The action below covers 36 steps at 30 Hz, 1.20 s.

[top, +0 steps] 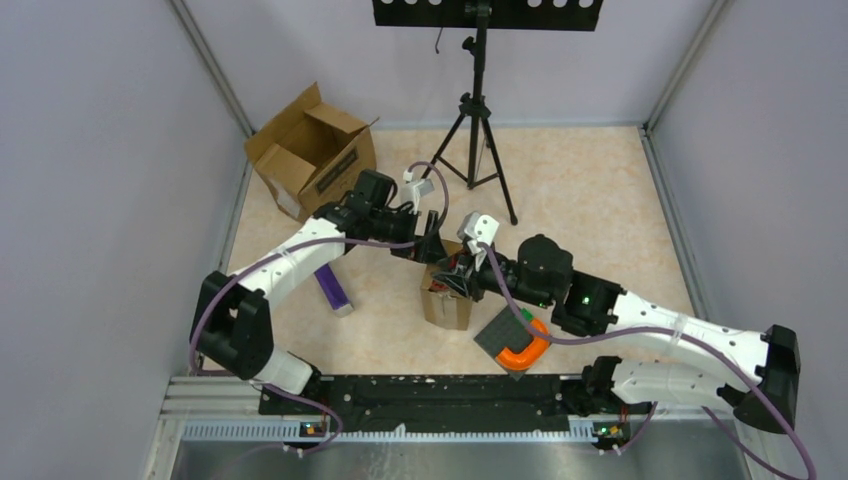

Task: Unpack the express box
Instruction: Cut the express box at the center of the board.

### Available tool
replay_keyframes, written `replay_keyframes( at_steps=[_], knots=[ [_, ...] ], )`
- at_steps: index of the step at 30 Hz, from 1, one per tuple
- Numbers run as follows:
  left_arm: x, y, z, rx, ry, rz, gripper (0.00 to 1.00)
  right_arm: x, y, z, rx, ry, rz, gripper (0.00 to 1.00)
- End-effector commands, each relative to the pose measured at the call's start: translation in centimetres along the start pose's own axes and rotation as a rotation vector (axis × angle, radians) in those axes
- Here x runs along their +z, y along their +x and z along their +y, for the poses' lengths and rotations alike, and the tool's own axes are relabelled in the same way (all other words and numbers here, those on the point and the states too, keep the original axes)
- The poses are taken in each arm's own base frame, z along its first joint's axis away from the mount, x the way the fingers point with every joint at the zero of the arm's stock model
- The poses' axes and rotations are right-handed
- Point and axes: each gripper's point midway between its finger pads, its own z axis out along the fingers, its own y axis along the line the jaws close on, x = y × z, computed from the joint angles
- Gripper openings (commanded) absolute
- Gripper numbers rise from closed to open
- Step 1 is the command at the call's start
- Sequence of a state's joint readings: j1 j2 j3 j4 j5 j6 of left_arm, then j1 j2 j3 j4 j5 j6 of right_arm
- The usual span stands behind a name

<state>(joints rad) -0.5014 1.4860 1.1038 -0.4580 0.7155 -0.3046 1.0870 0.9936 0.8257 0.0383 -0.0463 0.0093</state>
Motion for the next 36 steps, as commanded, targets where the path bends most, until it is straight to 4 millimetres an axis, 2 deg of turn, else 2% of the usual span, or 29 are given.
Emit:
replay_keyframes(
  at_steps=[1, 8, 14, 22, 25, 31, 36],
  knots=[
    [0.6, 2.0, 3.3, 0.038, -0.11, 0.095, 0.96, -1.6, -4.4, 0.2, -0.066, -0.003, -0.067, 0.0],
    [0.7, 1.9, 3.2, 0.056, -0.099, 0.106, 0.96, -2.3, -5.6, 0.3, -0.074, -0.011, -0.082, 0.0],
    [0.6, 1.4, 2.9, 0.07, -0.096, 0.1, 0.96, -2.6, -5.9, 0.0, -0.094, 0.005, -0.074, 0.0],
    [0.7, 0.5, 2.7, 0.082, -0.093, 0.092, 0.95, -3.3, -7.8, 0.1, -0.091, 0.002, -0.123, 0.0],
    [0.8, 0.2, 2.6, 0.085, -0.089, 0.089, 0.95, -3.5, -7.6, -0.3, -0.097, 0.025, -0.117, 0.0],
    [1.1, -1.4, 1.9, 0.107, -0.055, 0.069, 0.95, -3.9, -8.1, -0.5, -0.097, 0.036, -0.125, 0.0],
    [2.2, -3.0, 0.7, 0.147, 0.007, 0.069, 0.95, -4.1, -7.6, -1.1, -0.102, 0.069, -0.107, 0.0]
  ],
)
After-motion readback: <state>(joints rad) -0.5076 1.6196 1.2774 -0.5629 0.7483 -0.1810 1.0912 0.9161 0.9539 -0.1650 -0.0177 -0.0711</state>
